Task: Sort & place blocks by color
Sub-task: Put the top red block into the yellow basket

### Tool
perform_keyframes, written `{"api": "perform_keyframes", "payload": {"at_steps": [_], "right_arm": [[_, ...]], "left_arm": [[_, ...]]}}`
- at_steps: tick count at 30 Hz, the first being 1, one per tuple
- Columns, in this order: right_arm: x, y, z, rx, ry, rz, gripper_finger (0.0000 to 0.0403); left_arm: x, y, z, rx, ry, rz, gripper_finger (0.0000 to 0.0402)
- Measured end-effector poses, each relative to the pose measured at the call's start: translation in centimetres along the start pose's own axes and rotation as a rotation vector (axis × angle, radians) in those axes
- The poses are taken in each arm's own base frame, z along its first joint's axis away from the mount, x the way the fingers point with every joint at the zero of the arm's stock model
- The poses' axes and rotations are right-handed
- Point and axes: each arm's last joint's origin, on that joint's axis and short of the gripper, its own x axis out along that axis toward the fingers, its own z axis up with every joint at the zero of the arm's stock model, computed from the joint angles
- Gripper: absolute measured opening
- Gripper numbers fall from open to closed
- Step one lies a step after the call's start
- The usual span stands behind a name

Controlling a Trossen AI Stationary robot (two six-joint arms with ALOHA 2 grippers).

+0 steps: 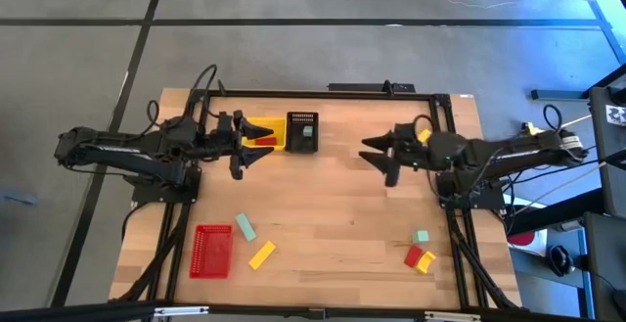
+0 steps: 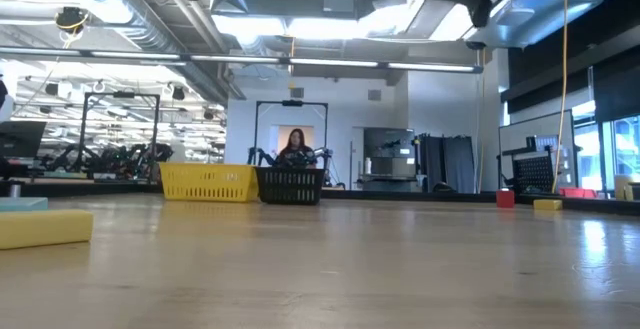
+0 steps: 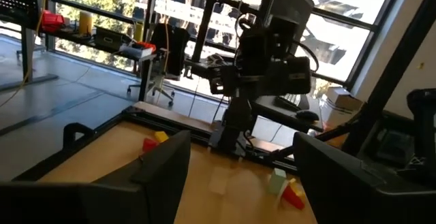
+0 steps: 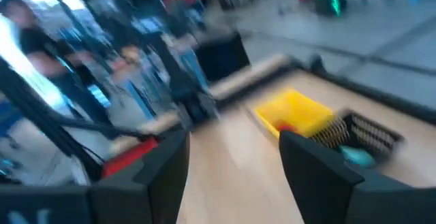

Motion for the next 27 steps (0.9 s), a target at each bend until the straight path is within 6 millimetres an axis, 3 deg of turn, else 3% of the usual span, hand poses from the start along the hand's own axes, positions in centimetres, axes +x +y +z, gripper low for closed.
{"api": "perform_keyframes", "payload": {"at_steps": [3, 6, 11, 15, 18, 22, 27], "right_arm": [[-0.5, 0.2, 0.2, 0.000, -0.037, 0.012, 0.0227], [-0.4, -0.1, 0.3, 0.052, -0.037, -0.094, 0.0227], [0.3, -1.3, 1.4, 0.159, 0.058, -0.535, 0.0225], [0.6, -4.2, 2.1, 0.146, 0.247, -0.910, 0.0221], [0.8, -6.8, 1.4, 0.136, 0.376, -1.126, 0.0220], [1.1, -10.5, -0.5, 0.236, 0.467, -1.259, 0.0220], [1.1, -15.4, -2.9, 0.369, 0.446, -1.290, 0.0220]], "left_arm": [[0.1, 0.1, -0.1, 0.001, 0.008, 0.005, 0.0251], [0.1, 0.0, -0.1, -0.006, 0.005, 0.003, 0.0251], [0.1, 0.0, -0.1, -0.009, 0.006, 0.005, 0.0251], [0.1, 0.0, -0.1, -0.009, 0.003, 0.012, 0.0251], [0.1, 0.0, -0.1, -0.009, 0.002, 0.014, 0.0251], [0.1, 0.1, -0.1, -0.010, -0.002, 0.029, 0.0251], [0.1, 0.1, -0.1, -0.011, -0.003, 0.033, 0.0251]]}}
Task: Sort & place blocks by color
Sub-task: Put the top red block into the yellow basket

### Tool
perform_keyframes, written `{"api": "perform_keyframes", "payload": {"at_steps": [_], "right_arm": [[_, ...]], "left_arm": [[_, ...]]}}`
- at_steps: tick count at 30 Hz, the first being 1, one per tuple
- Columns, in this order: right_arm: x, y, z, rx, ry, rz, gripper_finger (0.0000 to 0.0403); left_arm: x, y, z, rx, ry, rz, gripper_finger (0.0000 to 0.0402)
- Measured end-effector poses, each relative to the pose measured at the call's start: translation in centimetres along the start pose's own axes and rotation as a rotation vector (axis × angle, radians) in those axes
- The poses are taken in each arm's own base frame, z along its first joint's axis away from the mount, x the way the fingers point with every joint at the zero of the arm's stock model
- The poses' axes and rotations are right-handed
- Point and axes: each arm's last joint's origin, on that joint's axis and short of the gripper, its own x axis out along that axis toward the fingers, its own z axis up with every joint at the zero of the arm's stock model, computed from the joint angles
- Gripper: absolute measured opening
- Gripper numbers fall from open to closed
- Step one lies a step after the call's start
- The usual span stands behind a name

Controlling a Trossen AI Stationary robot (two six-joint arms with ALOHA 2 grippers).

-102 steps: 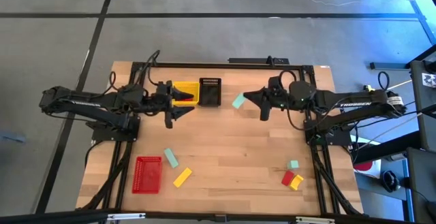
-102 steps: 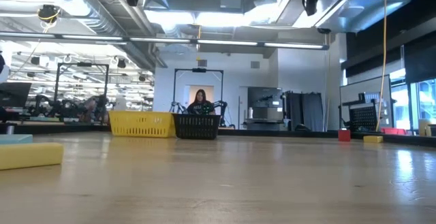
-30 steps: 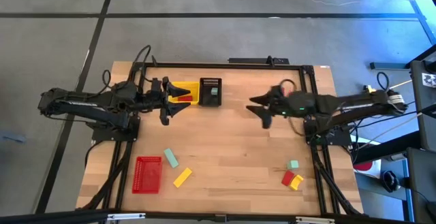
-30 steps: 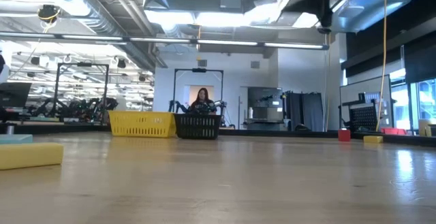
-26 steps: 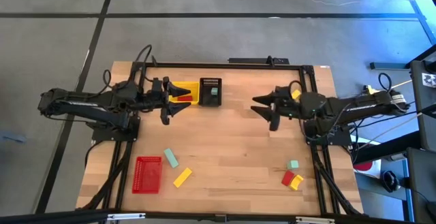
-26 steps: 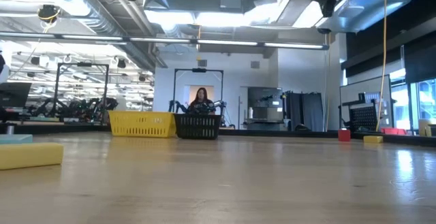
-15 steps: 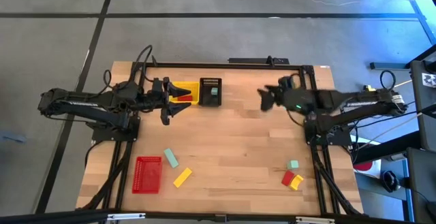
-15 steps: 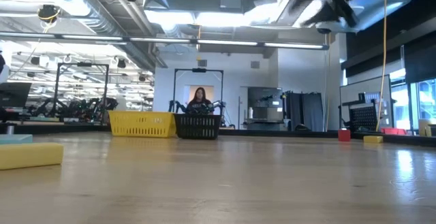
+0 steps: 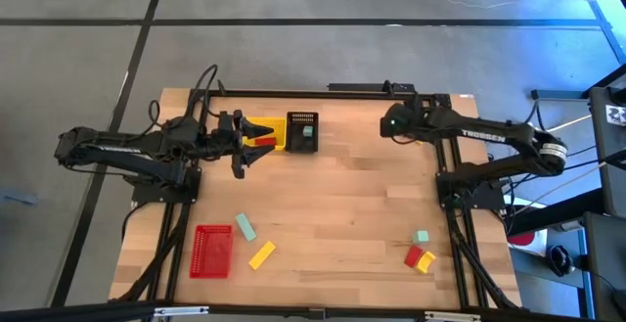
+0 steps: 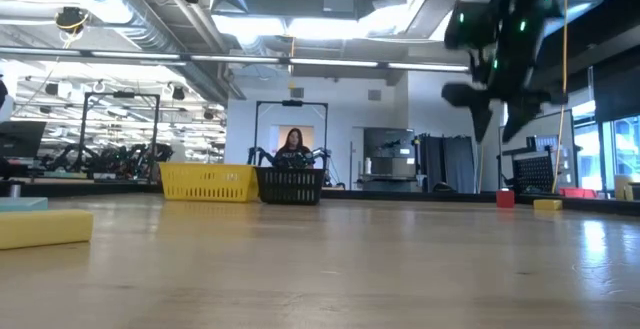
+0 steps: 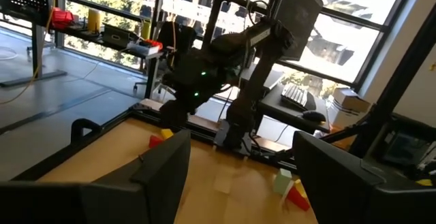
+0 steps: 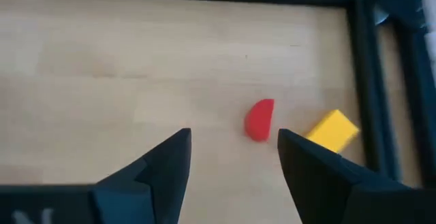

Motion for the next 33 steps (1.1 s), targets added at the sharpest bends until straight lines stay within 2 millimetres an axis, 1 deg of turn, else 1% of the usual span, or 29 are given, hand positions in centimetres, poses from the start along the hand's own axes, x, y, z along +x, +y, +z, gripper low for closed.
{"api": "perform_keyframes", "payload": {"at_steps": [3, 6, 11, 17, 21, 26, 30, 33], "right_arm": [[2.4, -1.4, 0.3, 0.088, 0.002, -0.029, 0.0220], [4.3, -3.0, 0.0, 0.177, 0.036, -0.062, 0.0220], [6.5, -4.2, -1.1, 0.277, 0.051, -0.012, 0.0220], [7.4, -4.4, -1.9, 0.309, 0.038, 0.044, 0.0220], [7.7, -4.4, -2.0, 0.298, 0.037, 0.036, 0.0220], [9.0, -3.8, -2.4, 0.289, 0.073, 0.041, 0.0220], [9.7, -3.6, -2.7, 0.274, 0.087, 0.013, 0.0220], [9.9, -3.6, -2.7, 0.266, 0.081, -0.004, 0.0202]], "left_arm": [[0.0, 0.0, 0.0, -0.001, -0.001, 0.001, 0.0251], [0.0, 0.0, 0.0, -0.018, -0.001, 0.000, 0.0251], [0.0, 0.0, 0.0, -0.024, -0.001, 0.001, 0.0251], [0.0, 0.0, 0.0, -0.024, -0.004, 0.009, 0.0251], [0.0, 0.0, 0.0, -0.024, -0.003, 0.010, 0.0251], [0.0, 0.0, 0.0, -0.024, -0.003, 0.010, 0.0251], [0.0, 0.1, 0.0, -0.024, -0.006, 0.018, 0.0251], [0.0, 0.1, 0.0, -0.024, -0.007, 0.024, 0.0251]]}}
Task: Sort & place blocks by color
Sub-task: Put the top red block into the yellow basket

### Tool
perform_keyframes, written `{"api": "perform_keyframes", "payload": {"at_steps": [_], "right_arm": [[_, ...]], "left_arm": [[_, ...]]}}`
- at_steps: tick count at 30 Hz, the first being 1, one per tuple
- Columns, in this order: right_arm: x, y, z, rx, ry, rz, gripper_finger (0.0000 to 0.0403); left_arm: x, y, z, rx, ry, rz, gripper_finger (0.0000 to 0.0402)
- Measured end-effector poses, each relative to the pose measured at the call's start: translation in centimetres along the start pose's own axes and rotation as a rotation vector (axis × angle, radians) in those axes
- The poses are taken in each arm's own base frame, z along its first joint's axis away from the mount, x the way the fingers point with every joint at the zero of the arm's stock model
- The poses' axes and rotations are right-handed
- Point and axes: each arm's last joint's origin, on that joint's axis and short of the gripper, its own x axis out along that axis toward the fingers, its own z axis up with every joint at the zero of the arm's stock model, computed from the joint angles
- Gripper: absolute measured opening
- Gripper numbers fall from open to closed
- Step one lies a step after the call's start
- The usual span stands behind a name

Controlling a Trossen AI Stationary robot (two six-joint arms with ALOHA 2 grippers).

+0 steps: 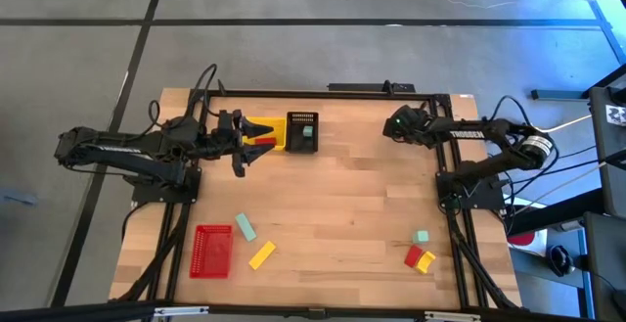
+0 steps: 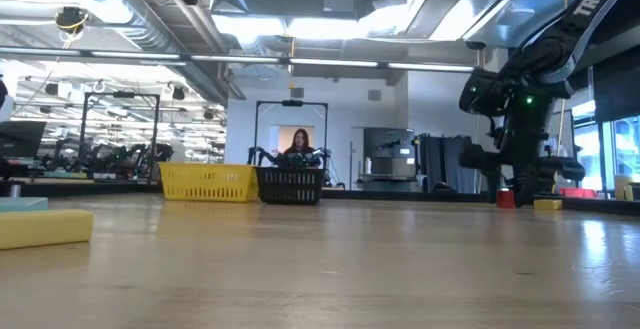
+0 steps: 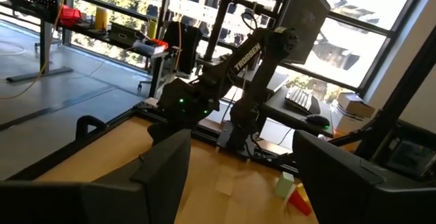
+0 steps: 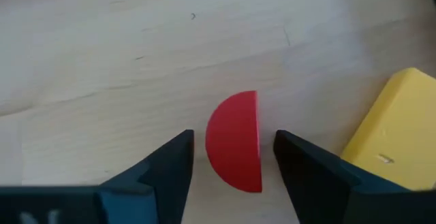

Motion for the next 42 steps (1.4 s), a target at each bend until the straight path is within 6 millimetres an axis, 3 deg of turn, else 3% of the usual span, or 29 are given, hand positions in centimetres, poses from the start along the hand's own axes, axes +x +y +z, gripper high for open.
{"api": "perform_keyframes", "payload": {"at_steps": [6, 10, 16, 22, 26, 31, 36, 42], "right_arm": [[-0.5, -0.1, 0.2, -0.054, -0.015, 0.018, 0.0083], [-2.0, 0.3, 0.4, -0.168, -0.033, 0.121, 0.0084], [-6.7, 3.0, -1.1, -0.320, -0.072, 0.541, 0.0084], [-12.6, 6.1, -5.4, -0.484, -0.105, 1.079, 0.0084], [-16.3, 6.8, -8.6, -0.547, -0.118, 1.366, 0.0084], [-19.9, 7.8, -10.5, -0.522, -0.097, 1.445, 0.0084], [-21.8, 9.7, -10.7, -0.487, -0.083, 1.474, 0.0084], [-22.0, 12.6, -11.1, -0.414, 0.299, 1.547, 0.0084]], "left_arm": [[0.0, 0.0, 0.0, 0.006, 0.000, 0.001, 0.0251], [0.0, 0.0, 0.0, 0.008, -0.001, 0.009, 0.0251], [0.0, 0.1, -0.1, 0.009, 0.005, 0.011, 0.0251], [0.0, 0.1, -0.3, 0.013, 0.025, 0.017, 0.0251], [0.2, 0.1, -0.4, 0.014, 0.037, 0.011, 0.0251], [0.2, 0.0, -0.5, 0.015, 0.046, -0.008, 0.0251], [0.8, 0.0, -1.3, 0.078, 0.087, -0.006, 0.0251], [3.1, -1.6, -2.5, 0.320, 0.173, -0.063, 0.0251]]}}
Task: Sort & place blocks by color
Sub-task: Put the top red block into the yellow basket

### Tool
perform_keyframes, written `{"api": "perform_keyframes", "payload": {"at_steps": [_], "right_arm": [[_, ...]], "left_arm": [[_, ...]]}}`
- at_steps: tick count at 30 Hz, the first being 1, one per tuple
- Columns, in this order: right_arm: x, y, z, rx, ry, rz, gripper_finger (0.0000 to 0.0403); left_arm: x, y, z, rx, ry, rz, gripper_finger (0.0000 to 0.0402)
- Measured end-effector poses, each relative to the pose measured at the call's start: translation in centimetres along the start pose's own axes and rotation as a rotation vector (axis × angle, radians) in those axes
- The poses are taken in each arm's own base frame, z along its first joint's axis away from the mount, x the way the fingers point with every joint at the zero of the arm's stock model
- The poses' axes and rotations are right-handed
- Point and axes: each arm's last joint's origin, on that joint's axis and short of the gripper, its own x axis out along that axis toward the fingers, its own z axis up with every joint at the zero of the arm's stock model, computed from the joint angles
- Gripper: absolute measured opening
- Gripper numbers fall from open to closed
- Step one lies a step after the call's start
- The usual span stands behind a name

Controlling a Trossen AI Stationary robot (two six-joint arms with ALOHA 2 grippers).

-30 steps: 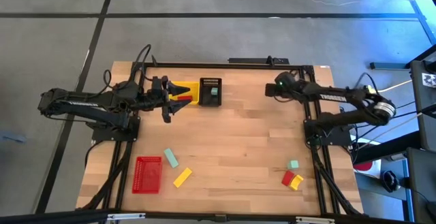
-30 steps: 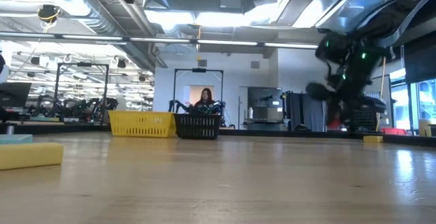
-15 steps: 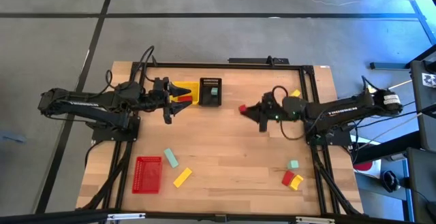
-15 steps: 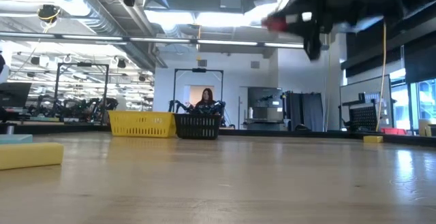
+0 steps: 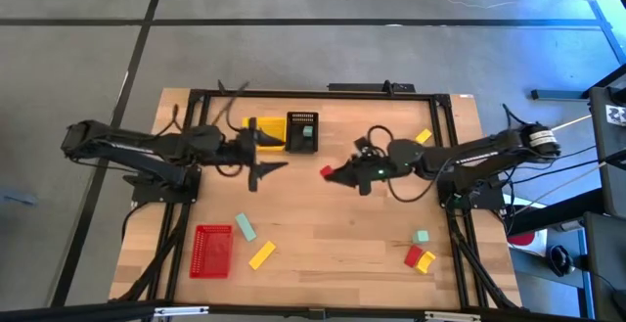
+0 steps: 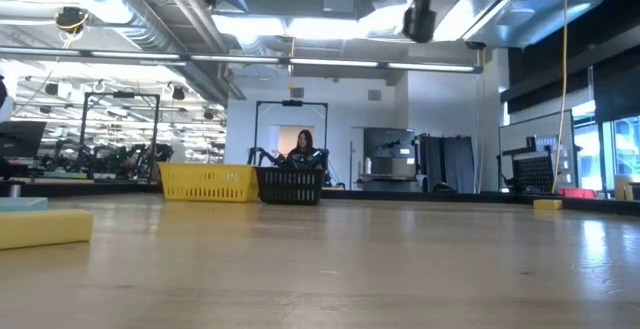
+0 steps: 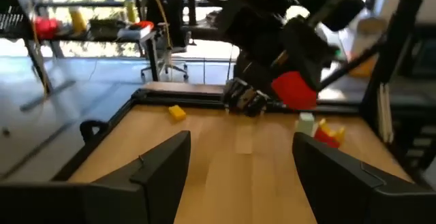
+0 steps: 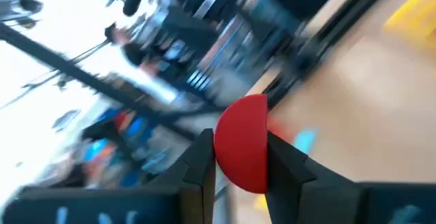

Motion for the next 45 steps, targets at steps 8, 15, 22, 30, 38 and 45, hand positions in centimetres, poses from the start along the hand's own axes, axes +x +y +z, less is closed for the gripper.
{"api": "perform_keyframes", "payload": {"at_steps": [8, 15, 22, 30, 38, 45], "right_arm": [[2.9, 0.3, 0.5, 0.043, 0.129, 0.075, 0.0084], [3.4, -0.1, 0.3, 0.078, 0.193, 0.048, 0.0084], [3.4, 0.0, 0.2, 0.092, 0.214, 0.063, 0.0084], [3.5, 0.5, -0.5, 0.089, 0.237, 0.082, 0.0084], [3.5, 0.5, -0.5, 0.078, 0.238, 0.079, 0.0084], [3.4, 0.5, -0.5, 0.091, 0.247, 0.083, 0.0084]], "left_arm": [[4.2, -3.5, -0.2, 0.294, 0.115, -0.115, 0.0251], [6.4, -5.8, 0.3, 0.386, 0.112, -0.181, 0.0251], [8.1, -6.6, -0.1, 0.407, 0.123, -0.244, 0.0251], [9.3, -6.9, -0.6, 0.400, 0.112, -0.265, 0.0251], [9.3, -7.0, -0.5, 0.377, 0.102, -0.306, 0.0220], [9.4, -6.7, -0.5, 0.390, 0.100, -0.303, 0.0126]]}}
